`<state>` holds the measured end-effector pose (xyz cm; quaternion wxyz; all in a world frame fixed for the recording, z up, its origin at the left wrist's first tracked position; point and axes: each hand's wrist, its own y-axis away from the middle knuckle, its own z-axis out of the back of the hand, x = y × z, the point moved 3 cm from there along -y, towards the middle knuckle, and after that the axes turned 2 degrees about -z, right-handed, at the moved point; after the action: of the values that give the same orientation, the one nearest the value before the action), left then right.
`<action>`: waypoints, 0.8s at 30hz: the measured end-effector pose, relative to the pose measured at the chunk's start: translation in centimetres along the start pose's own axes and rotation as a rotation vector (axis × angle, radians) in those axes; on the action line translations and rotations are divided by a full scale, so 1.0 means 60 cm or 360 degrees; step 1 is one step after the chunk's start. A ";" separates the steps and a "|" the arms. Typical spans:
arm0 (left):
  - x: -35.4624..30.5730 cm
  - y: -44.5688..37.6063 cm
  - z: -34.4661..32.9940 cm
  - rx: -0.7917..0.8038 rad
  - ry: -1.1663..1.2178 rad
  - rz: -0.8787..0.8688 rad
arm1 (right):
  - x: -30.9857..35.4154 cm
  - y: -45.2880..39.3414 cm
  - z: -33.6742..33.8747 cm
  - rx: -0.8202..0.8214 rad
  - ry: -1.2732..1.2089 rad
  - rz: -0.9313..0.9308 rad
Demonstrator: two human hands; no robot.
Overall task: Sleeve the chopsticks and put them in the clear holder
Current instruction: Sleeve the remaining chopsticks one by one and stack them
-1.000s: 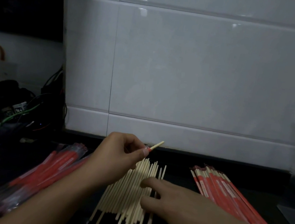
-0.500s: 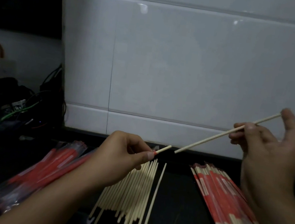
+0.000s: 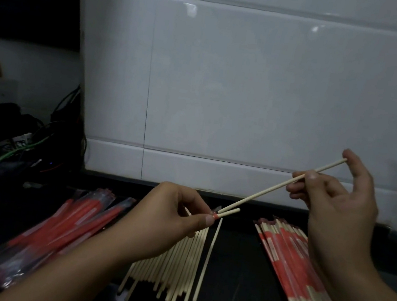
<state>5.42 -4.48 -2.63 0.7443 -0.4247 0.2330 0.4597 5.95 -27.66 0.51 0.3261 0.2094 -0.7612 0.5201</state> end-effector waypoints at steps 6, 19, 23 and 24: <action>0.002 -0.001 -0.001 0.0011 -0.0017 0.0001 | 0.002 0.006 -0.005 0.0065 0.0017 0.0010; 0.009 -0.003 0.001 -0.0093 0.0068 0.0045 | -0.038 0.030 -0.034 0.0536 0.0324 -0.0316; 0.009 -0.004 0.000 -0.0074 0.0009 0.0028 | -0.041 0.074 -0.065 0.1074 0.0466 -0.0397; 0.009 -0.003 -0.002 -0.0052 -0.0003 0.0017 | -0.038 0.083 -0.071 0.1100 0.0448 -0.0408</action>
<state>5.87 -4.37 -3.03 0.7349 -0.4352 0.2272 0.4679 5.44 -21.91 -3.35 0.3998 0.3269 -0.4568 0.7243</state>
